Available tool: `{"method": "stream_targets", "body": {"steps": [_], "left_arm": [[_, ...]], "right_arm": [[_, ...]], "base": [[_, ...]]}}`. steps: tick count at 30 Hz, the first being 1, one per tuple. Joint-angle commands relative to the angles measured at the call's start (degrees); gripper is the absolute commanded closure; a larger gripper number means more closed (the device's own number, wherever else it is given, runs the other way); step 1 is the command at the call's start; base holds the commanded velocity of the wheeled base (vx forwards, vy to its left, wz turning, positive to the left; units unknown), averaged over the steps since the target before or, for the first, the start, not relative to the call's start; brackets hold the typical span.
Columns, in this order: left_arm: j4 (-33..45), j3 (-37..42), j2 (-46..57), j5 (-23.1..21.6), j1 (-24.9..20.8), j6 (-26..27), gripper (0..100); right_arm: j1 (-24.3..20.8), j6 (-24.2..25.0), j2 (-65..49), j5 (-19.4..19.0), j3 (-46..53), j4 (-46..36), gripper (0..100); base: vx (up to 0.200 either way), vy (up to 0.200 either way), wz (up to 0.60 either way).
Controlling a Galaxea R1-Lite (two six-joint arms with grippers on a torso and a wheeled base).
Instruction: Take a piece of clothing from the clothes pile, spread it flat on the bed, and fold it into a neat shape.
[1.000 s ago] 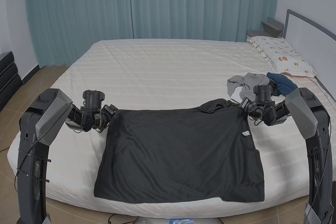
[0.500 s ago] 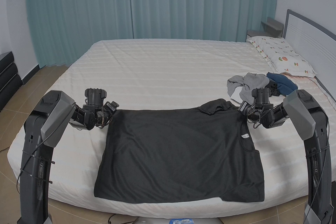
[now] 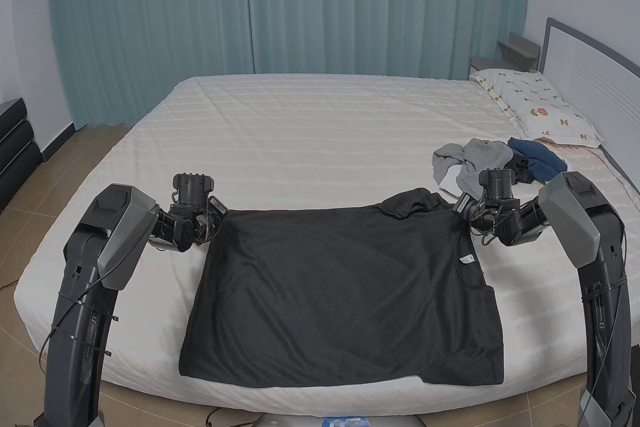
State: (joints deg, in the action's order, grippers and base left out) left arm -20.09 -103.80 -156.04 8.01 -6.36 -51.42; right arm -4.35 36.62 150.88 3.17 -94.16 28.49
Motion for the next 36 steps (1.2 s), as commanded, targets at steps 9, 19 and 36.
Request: {"method": "stream_targets", "body": {"steps": [9, 19, 36], "left_arm": [[-1.88, -5.71, -1.37, 5.26, 0.91, -2.63, 100], [-4.70, -5.80, -2.16, 5.17, 1.53, -2.28, 100], [-3.82, -4.65, -2.34, 5.00, 1.09, -1.58, 0]], "right_arm": [[0.40, 0.21, 0.90, 1.84, -0.67, 3.59, 100], [0.66, 0.21, 1.96, 2.10, -0.76, 9.22, 100], [-0.31, -0.94, 3.63, 3.77, 0.12, 9.66, 0]], "base": [[0.000, 0.000, 0.00], [0.000, 0.000, 0.00], [0.000, 0.000, 0.00]]}}
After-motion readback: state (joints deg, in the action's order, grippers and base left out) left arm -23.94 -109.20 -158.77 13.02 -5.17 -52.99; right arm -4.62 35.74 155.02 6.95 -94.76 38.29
